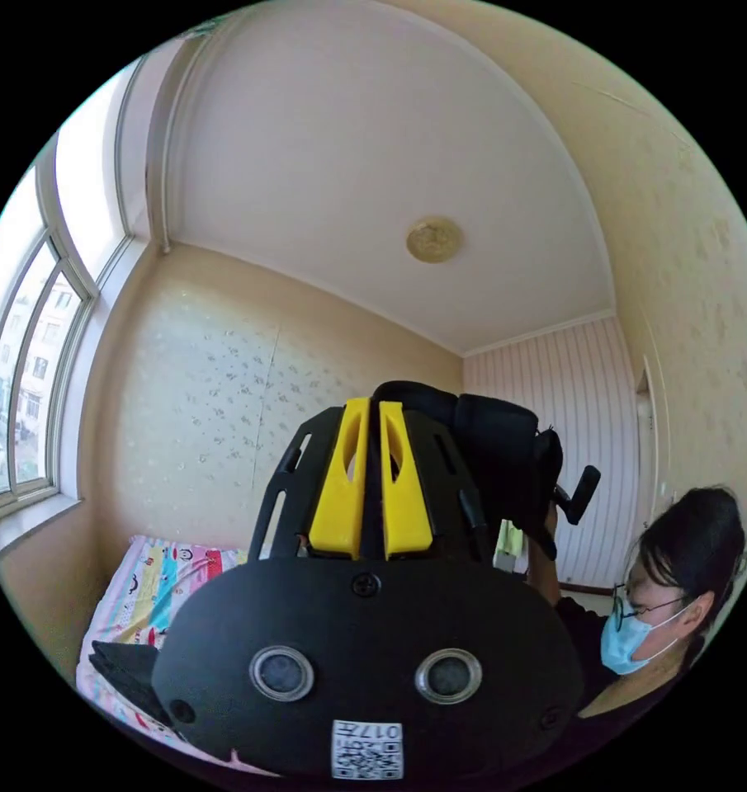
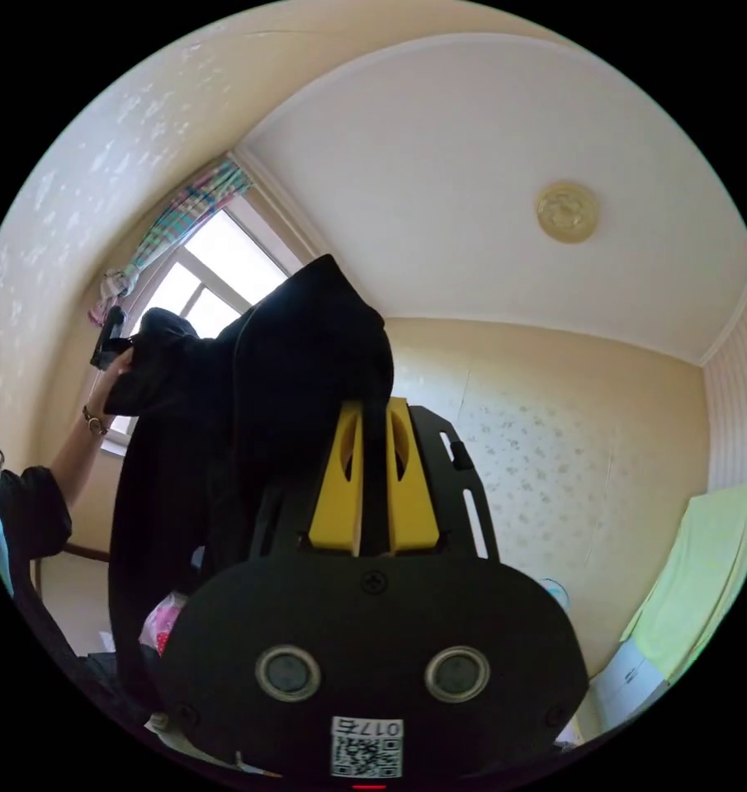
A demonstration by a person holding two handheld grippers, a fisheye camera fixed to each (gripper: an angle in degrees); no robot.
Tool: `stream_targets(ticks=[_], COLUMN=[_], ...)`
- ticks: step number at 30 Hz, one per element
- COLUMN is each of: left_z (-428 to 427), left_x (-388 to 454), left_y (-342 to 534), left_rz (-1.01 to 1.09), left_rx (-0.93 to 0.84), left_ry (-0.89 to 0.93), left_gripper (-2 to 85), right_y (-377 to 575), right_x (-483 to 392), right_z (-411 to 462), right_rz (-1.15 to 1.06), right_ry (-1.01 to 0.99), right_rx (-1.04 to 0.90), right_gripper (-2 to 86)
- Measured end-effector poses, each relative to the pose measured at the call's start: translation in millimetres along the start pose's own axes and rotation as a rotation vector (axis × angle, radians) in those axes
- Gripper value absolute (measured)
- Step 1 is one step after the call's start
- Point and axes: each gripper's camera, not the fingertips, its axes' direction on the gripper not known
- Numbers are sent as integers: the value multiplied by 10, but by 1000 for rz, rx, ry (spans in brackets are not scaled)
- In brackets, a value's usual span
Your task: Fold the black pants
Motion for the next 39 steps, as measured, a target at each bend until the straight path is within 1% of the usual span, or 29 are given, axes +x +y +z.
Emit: stream_targets(ticks=[4, 7, 10, 12, 13, 14, 15, 16, 17, 18, 19, 20, 21, 22, 23, 24, 25, 26, 27, 28, 29, 30, 32, 34, 36, 37, 38, 39], left_z=[342, 738, 1349, 1913, 2396, 2974, 3277, 3845, 4234, 4362, 4523, 4614, 4640, 4660, 4606, 4548, 4361, 4118, 3989, 3728, 3467, 3343, 2913, 2677, 2415, 2300, 2242, 2211], left_x=[-279, -652, -1212, -1701, -2077, -2508, -2734, -3192, -3625, -3826, -4163, -4424, -4525, -4678, -4775, -4799, -4799, -4742, -4691, -4547, -4365, -4266, -3845, -3553, -3319, -3231, -3193, -3188], left_y=[-94, 154, 512, 718, 834, 959, 1035, 1253, 1596, 1820, 2309, 2822, 3089, 3633, 4222, 4520, 5098, 5621, 5869, 6299, 6620, 6741, 7053, 7249, 7255, 7278, 7328, 7328], left_rz=[-42, -82, -124, -198, -247, -286, -296, -307, -364, -405, -472, -511, -518, -524, -528, -531, -537, -561, -577, -599, -605, -602, -568, -555, -521, -527, -550, -566], left_rx=[-73, -134, -216, -293, -349, -404, -430, -499, -586, -630, -710, -779, -808, -884, -971, -1019, -1099, -1155, -1184, -1234, -1268, -1283, -1302, -1335, -1244, -1253, -1297, -1302], left_ry=[41, 26, -3, -22, -43, -85, -112, -181, -297, -359, -439, -451, -433, -374, -322, -305, -278, -246, -217, -162, -140, -133, -123, -127, -227, -311, -353, -352], left_gripper=[1, 1, 4, 8, 15, 23, 30, 44, 53, 58, 65, 72, 76, 83, 92, 94, 100, 104, 106, 111, 117, 121, 133, 132, 102, 66, 42, 36], right_y=[10, 381, 1007, 1585, 1731, 2045, 2399, 2612, 3138, 3772, 4081, 4680, 5256, 5548, 6167, 6774, 7067, 7594, 8009, 8168, 8395, 8517, 8600, 8602, 8595, 8601, 8648, 8738], right_x=[43, 149, 378, 658, 745, 960, 1210, 1333, 1558, 1729, 1767, 1748, 1642, 1561, 1356, 1138, 1022, 795, 599, 518, 377, 257, 77, -127, -392, -456, -583, -679], right_z=[241, 686, 1407, 2227, 2481, 3071, 3677, 3954, 4386, 4658, 4735, 4782, 4732, 4676, 4490, 4200, 4017, 3617, 3185, 2968, 2544, 2175, 1736, 1383, 1068, 1016, 955, 942], right_rz=[7, 36, 90, 150, 160, 195, 255, 287, 393, 529, 568, 592, 573, 554, 519, 516, 524, 544, 578, 606, 677, 753, 854, 906, 969, 981, 991, 989], right_ry=[-16, -78, -144, -133, -117, -69, -13, 14, 66, 98, 91, 72, 40, 5, -80, -139, -162, -206, -208, -199, -193, -199, -220, -230, -227, -226, -253, -286], right_rx=[-68, -161, -288, -407, -435, -495, -561, -598, -695, -843, -909, -987, -1037, -1062, -1130, -1206, -1237, -1301, -1344, -1356, -1352, -1322, -1279, -1206, -1145, -1142, -1171, -1247], right_gripper=[52, 52, 52, 54, 56, 62, 72, 74, 80, 83, 84, 88, 92, 95, 99, 102, 103, 105, 108, 110, 115, 121, 128, 133, 123, 118, 76, 52])
